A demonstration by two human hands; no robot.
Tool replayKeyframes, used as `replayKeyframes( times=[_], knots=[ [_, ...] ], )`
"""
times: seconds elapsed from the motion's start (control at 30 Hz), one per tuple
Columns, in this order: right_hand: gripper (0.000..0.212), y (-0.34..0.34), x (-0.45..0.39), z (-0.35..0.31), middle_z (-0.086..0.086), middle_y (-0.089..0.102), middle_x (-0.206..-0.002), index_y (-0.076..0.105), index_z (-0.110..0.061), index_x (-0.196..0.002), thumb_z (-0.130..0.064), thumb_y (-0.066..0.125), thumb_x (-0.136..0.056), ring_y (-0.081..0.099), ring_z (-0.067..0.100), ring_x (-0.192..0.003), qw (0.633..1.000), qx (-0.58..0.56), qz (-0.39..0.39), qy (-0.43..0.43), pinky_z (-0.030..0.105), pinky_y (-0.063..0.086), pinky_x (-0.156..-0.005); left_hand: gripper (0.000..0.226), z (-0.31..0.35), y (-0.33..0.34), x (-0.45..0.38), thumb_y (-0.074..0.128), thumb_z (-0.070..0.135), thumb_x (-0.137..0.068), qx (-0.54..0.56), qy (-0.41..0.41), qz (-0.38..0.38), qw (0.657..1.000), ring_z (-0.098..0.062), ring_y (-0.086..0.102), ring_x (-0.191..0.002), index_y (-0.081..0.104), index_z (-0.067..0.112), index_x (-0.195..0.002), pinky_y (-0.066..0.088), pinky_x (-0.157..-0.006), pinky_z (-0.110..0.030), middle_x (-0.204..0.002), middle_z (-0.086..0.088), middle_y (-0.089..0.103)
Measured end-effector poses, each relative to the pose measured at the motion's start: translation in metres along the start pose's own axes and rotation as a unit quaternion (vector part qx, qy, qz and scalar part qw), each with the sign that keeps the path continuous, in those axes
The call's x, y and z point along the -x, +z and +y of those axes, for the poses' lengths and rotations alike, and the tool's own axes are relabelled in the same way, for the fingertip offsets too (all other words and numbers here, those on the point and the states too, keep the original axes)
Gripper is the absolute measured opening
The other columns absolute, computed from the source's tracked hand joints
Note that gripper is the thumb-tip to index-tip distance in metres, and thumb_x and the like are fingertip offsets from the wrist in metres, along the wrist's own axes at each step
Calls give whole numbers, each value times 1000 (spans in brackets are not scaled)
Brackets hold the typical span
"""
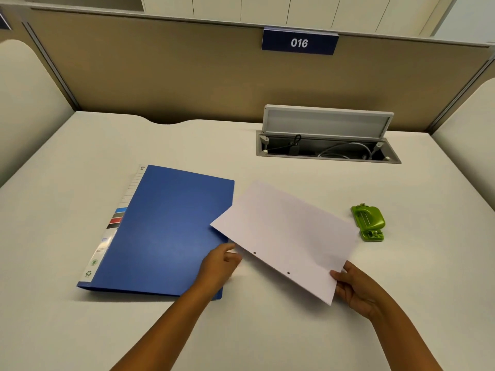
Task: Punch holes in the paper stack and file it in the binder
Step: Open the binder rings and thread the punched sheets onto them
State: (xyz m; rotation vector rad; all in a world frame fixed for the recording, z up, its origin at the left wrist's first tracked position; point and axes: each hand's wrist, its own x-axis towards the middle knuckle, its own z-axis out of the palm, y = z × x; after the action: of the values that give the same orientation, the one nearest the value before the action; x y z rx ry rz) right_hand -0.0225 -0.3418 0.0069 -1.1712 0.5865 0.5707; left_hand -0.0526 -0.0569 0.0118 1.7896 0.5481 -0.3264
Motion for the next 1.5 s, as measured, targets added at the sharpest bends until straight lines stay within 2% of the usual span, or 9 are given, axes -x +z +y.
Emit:
replayKeyframes(
  times=[0.2, 0.37, 0.47, 0.6, 1.07, 1.17, 1.23, 1.33, 1.5],
  knots=[
    [32, -7, 9, 11, 3, 63, -103, 51, -15, -114, 6, 41, -91, 66, 19, -84, 995, -33, 36, -84, 22, 58, -56, 72, -65, -70, 18, 56, 14, -83, -473, 216, -19, 854, -3, -10, -136, 21, 44, -138, 0, -113, -35, -147, 24, -2],
    [32, -6, 12, 16, 1, 61, -105, 49, -16, -116, 3, 42, -92, 66, 17, -85, 988, -55, 61, -129, 19, 56, -55, 118, -99, -101, 4, 85, 15, -34, -595, 252, 17, 763, -27, 29, -127, 29, 34, -136, 13, -113, -45, -136, 5, 40],
    [34, -2, 11, 18, -1, 61, -104, 47, -16, -119, 3, 42, -92, 58, 19, -93, 984, -73, 75, -145, 20, 57, -57, 98, -97, -104, 3, 64, 22, -60, -566, 288, 11, 772, -20, 6, -143, 15, 30, -145, -7, -115, -31, -141, 6, 38],
    [32, 5, 10, 19, -4, 61, -103, 50, -19, -115, 2, 41, -93, 62, 14, -89, 979, -89, 82, -162, 17, 56, -56, 82, -98, -98, 1, 35, 25, -72, -506, 309, 25, 805, -8, -13, -143, 1, 27, -146, -7, -114, -27, -155, 18, -8],
    [30, 37, 12, 26, 0, 61, -104, 50, -18, -115, 1, 41, -93, 69, 12, -80, 963, -141, 91, -210, 20, 58, -61, 51, -24, -28, 53, 25, 42, -88, -105, 345, 156, 920, 16, 16, -133, 8, 68, -128, 8, -111, -13, -133, 55, 14],
    [32, 48, 13, 28, 0, 60, -103, 46, -18, -120, -1, 42, -93, 60, 19, -94, 962, -134, 99, -217, 22, 56, -66, 48, -5, -25, 71, 34, 32, -89, -10, 364, 171, 915, 7, 39, -127, 29, 63, -125, 32, -108, -20, -128, 49, 36],
    [31, 53, 13, 30, 0, 60, -103, 46, -19, -120, -3, 43, -93, 59, 20, -95, 962, -129, 107, -218, 22, 55, -66, 57, 5, -25, 83, 43, 18, -90, 62, 339, 199, 917, 19, 49, -109, 41, 72, -108, 41, -91, -4, -110, 51, 49],
    [31, 62, 10, 35, 1, 60, -105, 47, -17, -121, -3, 44, -93, 60, 20, -94, 963, -125, 107, -212, 21, 55, -66, 44, 13, -26, 93, 41, 18, -83, 164, 290, 246, 910, 9, 60, -89, 62, 57, -87, 44, -68, 0, -90, 31, 66],
    [38, 73, -3, 56, 2, 60, -103, 47, -10, -127, 4, 43, -92, 59, 18, -88, 964, -157, 120, -176, 18, 56, -65, 43, 9, -53, 97, 42, 14, -87, 334, 240, 345, 844, 11, 61, -72, 67, 48, -78, 47, -67, -2, -76, 32, 68]
  ],
)
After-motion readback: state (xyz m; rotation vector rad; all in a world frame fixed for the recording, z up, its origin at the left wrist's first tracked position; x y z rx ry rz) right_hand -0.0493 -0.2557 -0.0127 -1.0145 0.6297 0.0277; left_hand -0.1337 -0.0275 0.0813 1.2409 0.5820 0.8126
